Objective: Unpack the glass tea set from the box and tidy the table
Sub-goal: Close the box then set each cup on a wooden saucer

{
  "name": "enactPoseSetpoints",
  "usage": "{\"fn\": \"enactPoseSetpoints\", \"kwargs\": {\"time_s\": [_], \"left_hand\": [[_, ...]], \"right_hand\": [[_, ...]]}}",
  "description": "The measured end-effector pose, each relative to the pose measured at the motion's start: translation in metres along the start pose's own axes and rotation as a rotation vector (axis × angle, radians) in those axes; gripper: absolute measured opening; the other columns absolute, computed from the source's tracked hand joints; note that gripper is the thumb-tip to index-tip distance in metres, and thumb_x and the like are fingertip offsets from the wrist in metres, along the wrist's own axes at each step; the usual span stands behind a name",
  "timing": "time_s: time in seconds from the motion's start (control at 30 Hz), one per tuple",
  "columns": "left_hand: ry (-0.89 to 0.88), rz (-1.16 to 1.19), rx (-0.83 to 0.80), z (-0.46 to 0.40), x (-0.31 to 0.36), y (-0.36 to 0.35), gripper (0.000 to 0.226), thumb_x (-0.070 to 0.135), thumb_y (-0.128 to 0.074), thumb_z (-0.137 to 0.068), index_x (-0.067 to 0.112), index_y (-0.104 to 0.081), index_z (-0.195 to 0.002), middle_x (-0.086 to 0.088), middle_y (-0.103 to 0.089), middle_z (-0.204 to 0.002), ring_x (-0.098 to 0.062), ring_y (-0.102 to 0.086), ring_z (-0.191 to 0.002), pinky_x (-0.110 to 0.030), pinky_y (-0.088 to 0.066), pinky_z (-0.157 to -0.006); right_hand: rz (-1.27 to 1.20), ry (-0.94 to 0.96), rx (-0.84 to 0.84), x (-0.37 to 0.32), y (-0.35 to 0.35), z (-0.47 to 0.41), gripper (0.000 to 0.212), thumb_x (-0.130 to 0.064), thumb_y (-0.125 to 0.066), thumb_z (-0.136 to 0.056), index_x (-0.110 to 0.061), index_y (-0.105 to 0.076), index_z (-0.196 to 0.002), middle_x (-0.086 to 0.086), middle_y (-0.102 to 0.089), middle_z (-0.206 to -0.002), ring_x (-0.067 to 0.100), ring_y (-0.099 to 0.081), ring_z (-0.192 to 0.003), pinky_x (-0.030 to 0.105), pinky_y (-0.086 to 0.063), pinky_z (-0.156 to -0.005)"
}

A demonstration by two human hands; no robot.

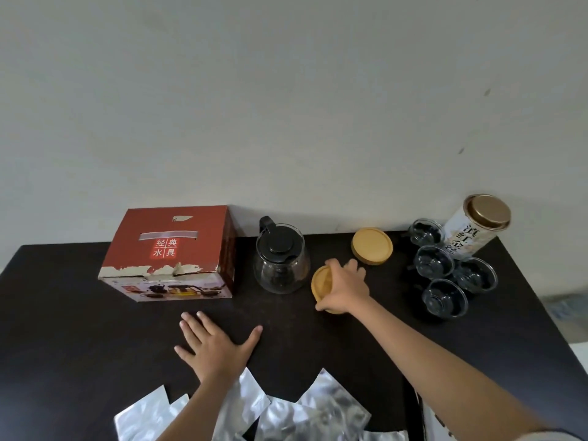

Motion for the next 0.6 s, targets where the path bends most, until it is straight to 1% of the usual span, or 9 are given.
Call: {"fn": "enactPoseSetpoints", "kwargs": {"time_s": [0.1, 0.17, 0.3, 0.4, 0.47, 0.6], "left_hand": [[-0.013, 0.017, 0.016, 0.001, 0.001, 0.000, 0.138, 0.095, -0.034, -0.052, 0.002, -0.001, -0.148, -0.016, 0.008, -0.157, -0.027, 0.010, -0.145, -0.059, -0.007, -0.112], [-0.014, 0.026, 0.021, 0.001, 0.001, 0.000, 0.137, 0.095, -0.036, -0.053, 0.002, -0.002, -0.148, -0.016, 0.007, -0.157, -0.027, 0.010, -0.145, -0.059, -0.007, -0.112], [-0.018, 0.032, 0.025, 0.000, 0.002, 0.000, 0.136, 0.094, -0.038, -0.054, 0.001, -0.002, -0.148, -0.017, 0.007, -0.157, -0.027, 0.010, -0.145, -0.060, -0.007, -0.112], [-0.018, 0.035, 0.028, 0.001, 0.002, 0.001, 0.136, 0.094, -0.038, -0.054, 0.001, -0.002, -0.148, -0.016, 0.007, -0.157, -0.027, 0.010, -0.145, -0.060, -0.008, -0.112], [-0.015, 0.031, 0.025, 0.001, 0.002, 0.000, 0.137, 0.094, -0.037, -0.053, 0.002, -0.002, -0.148, -0.016, 0.007, -0.157, -0.027, 0.010, -0.145, -0.060, -0.007, -0.112], [-0.014, 0.030, 0.020, 0.000, 0.002, 0.000, 0.137, 0.094, -0.037, -0.054, 0.002, -0.002, -0.148, -0.016, 0.008, -0.157, -0.027, 0.010, -0.145, -0.060, -0.007, -0.112]], "right_hand": [[-0.120, -0.022, 0.022, 0.016, 0.012, 0.005, 0.102, -0.044, -0.087, -0.057, -0.033, -0.027, -0.140, 0.009, -0.028, -0.137, 0.033, -0.030, -0.128, 0.045, -0.045, -0.090], [-0.124, -0.049, 0.039, 0.033, 0.024, 0.008, 0.103, -0.041, -0.087, -0.058, -0.032, -0.027, -0.142, 0.011, -0.028, -0.138, 0.033, -0.030, -0.128, 0.045, -0.045, -0.091], [0.068, -0.110, 0.015, 0.063, 0.037, 0.012, 0.107, -0.033, -0.090, -0.057, -0.028, -0.027, -0.143, 0.011, -0.026, -0.139, 0.032, -0.029, -0.129, 0.040, -0.046, -0.085], [0.182, -0.129, -0.039, 0.073, 0.033, 0.013, 0.110, -0.031, -0.090, -0.057, -0.026, -0.025, -0.145, 0.011, -0.023, -0.140, 0.032, -0.029, -0.131, 0.041, -0.047, -0.090], [0.207, -0.125, -0.055, 0.076, 0.029, 0.012, 0.111, -0.032, -0.090, -0.059, -0.025, -0.023, -0.147, 0.011, -0.023, -0.142, 0.032, -0.030, -0.132, 0.042, -0.047, -0.093], [0.198, -0.127, -0.052, 0.081, 0.027, 0.007, 0.113, -0.035, -0.090, -0.059, -0.025, -0.020, -0.148, 0.011, -0.025, -0.141, 0.032, -0.032, -0.132, 0.042, -0.047, -0.092]]}}
Point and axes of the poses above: each hand's wrist, its own z-axis away from the middle knuckle, its own y-axis out of the back of the hand, x = y × z, the point moved 10 cm from there along -z, towards the middle knuckle
